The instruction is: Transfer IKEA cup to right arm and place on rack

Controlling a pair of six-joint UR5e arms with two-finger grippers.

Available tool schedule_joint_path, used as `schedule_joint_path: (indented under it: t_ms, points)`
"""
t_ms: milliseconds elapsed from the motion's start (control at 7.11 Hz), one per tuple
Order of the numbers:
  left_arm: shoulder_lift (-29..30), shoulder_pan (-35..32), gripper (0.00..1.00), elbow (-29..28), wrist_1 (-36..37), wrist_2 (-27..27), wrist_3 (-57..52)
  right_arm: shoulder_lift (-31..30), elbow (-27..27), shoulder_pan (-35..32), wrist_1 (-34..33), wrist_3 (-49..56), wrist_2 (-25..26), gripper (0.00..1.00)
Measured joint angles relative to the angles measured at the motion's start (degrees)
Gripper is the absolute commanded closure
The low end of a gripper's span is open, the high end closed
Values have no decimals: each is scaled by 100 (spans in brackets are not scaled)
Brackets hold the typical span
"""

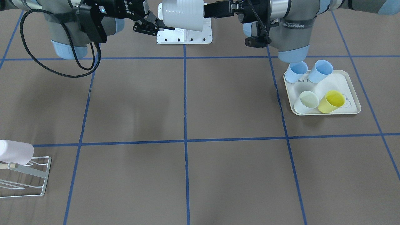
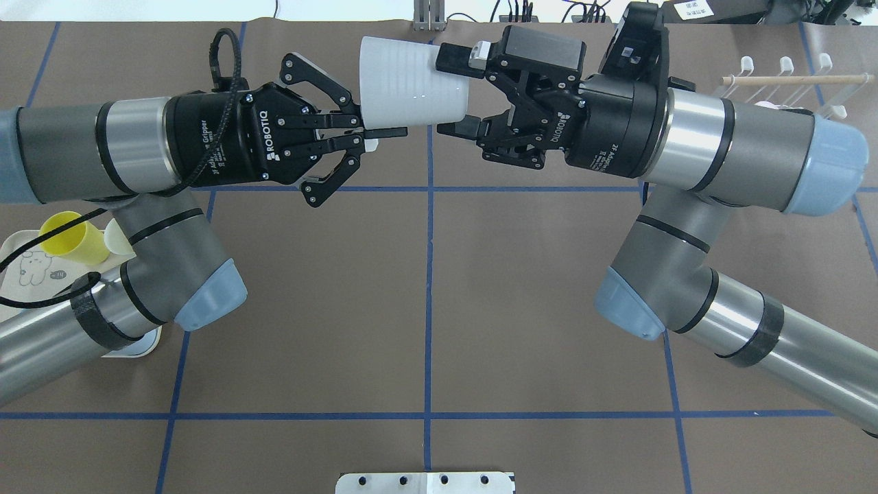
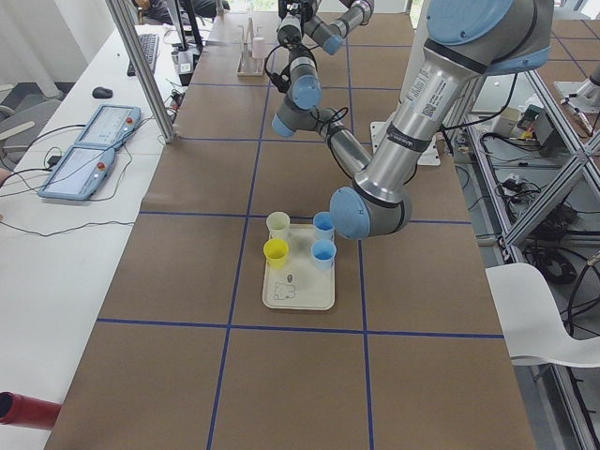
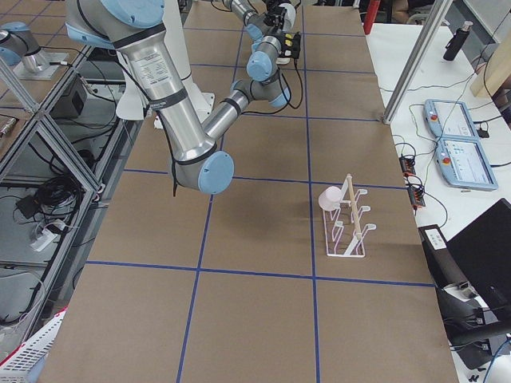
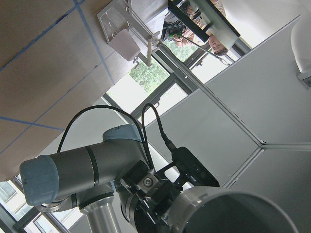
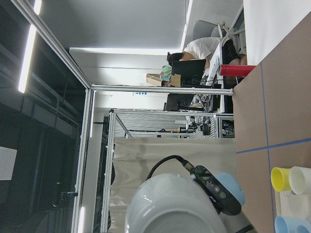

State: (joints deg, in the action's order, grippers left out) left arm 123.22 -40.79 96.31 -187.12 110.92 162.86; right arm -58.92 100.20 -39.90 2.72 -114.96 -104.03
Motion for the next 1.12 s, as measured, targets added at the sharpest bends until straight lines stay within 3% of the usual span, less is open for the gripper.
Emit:
schedule_joint_path:
  t_ms: [281, 422, 703, 844, 984, 1125]
  points:
    - [0, 6, 100, 11, 0, 0, 0, -2, -1, 0, 1, 0, 58, 10]
    - [0, 6, 100, 15, 0, 0, 0, -5, -1, 0, 1, 0, 79, 24]
    - [-5, 6, 100, 14, -27, 0, -2, 0, 4, 2, 3, 0, 92, 62]
    - [-8, 6, 68, 10, -39, -1, -6, 0, 6, 5, 7, 2, 95, 68]
    - [-8, 7, 1, 5, -31, -1, -14, -2, 8, 7, 16, 8, 98, 69]
    - [-11, 6, 0, 2, -36, -6, -35, -9, 10, 12, 15, 14, 101, 71]
